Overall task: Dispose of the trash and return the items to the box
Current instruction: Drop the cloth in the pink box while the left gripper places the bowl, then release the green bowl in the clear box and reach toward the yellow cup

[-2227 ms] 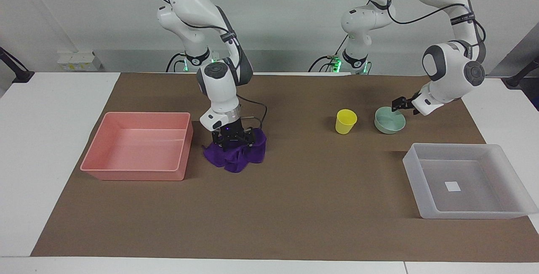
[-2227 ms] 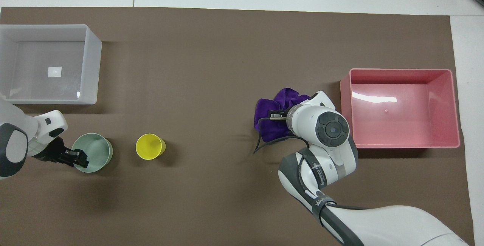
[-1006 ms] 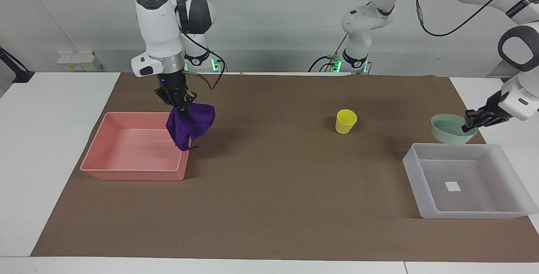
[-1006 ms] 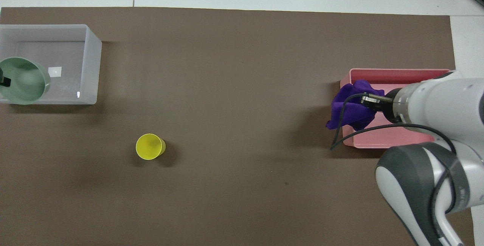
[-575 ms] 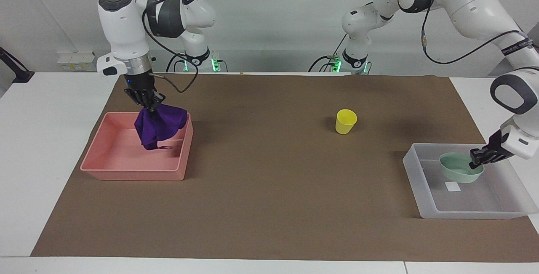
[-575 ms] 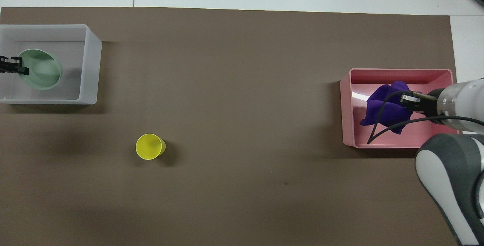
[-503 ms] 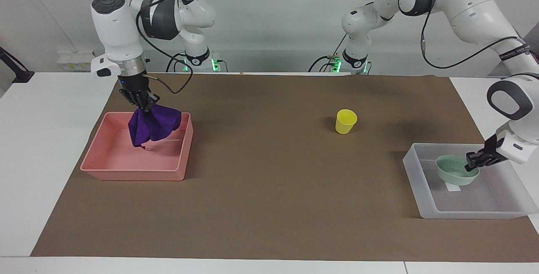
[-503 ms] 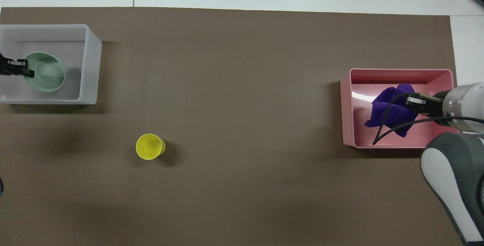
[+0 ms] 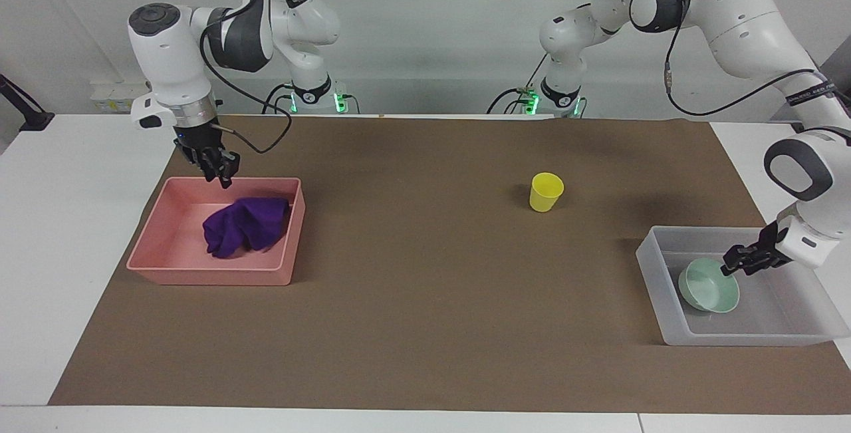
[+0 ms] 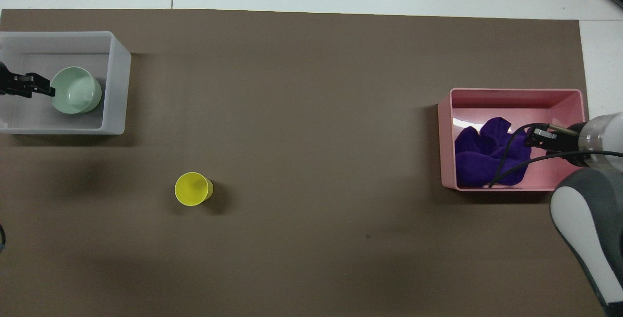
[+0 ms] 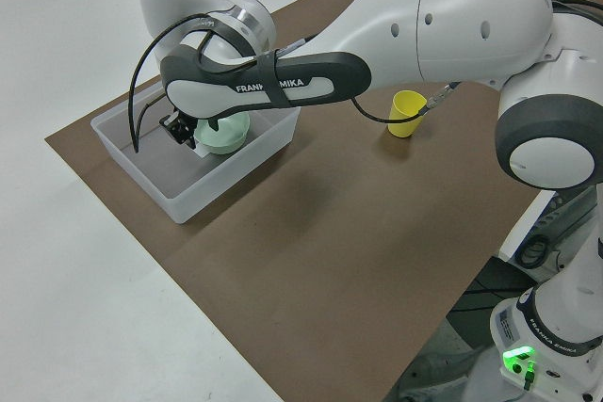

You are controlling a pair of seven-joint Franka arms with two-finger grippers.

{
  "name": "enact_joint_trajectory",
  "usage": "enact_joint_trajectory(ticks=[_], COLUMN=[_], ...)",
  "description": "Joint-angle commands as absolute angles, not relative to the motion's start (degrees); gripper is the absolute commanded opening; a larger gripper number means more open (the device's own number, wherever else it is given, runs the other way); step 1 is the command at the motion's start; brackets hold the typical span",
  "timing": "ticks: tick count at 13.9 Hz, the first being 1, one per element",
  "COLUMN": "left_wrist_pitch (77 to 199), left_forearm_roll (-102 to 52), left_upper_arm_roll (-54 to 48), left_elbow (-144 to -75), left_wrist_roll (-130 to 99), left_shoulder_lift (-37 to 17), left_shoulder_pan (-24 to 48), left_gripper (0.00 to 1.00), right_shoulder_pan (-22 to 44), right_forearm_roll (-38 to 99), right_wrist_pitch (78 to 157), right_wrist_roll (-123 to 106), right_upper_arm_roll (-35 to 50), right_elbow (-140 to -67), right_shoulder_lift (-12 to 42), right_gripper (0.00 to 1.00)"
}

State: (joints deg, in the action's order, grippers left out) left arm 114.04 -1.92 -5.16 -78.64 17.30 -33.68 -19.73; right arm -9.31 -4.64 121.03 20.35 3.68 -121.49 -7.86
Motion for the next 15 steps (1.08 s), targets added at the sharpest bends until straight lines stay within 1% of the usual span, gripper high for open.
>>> enact_joint_trajectory(ticks=[1,5,6,7,10,12,15], left_wrist_pitch=[111.98,98.29,96.09,95.02,100.09,103.35,108.78], left_forearm_roll=[-1.4,-1.49,-1.67,-2.28,-6.56,-8.87,-10.1], left_upper_arm_roll=[-5.36,-5.45,-5.54,-5.54,-5.54,-5.54,-5.54], left_elbow=[-79.1,-80.59,-82.86,-87.14,-106.55,-117.02,-124.43], left_wrist_roll=[15.56,6.96,5.55,3.71,1.5,1.49,1.41], left_shoulder_lift=[-27.62,-21.29,-18.75,-14.81,-2.06,4.8,5.36], left_shoulder_pan=[-17.15,-10.04,-8.98,-7.05,-2.21,0.77,5.17], left_gripper=[1.0,1.0,1.0,1.0,1.0,1.0,1.0], right_shoulder_pan=[-9.67,-8.79,-7.74,-7.04,-4.76,-3.87,-3.6], right_forearm_roll=[-5.01,-5.1,-5.1,-5.1,-4.75,-4.4,-4.22], right_wrist_pitch=[117.89,103.05,98.92,94.96,87.47,85.26,85.08], right_wrist_roll=[19.16,17.94,16.19,15.04,14.33,14.33,12.05], right_upper_arm_roll=[4.22,5.01,5.01,5.01,5.01,5.1,5.62], right_elbow=[-119.19,-107.17,-103.4,-99.71,-90.38,-87.64,-87.28], right_shoulder_lift=[-8.09,-7.04,-6.16,-4.93,-1.59,-0.97,-0.79], right_gripper=[1.0,1.0,1.0,1.0,1.0,1.0,1.0])
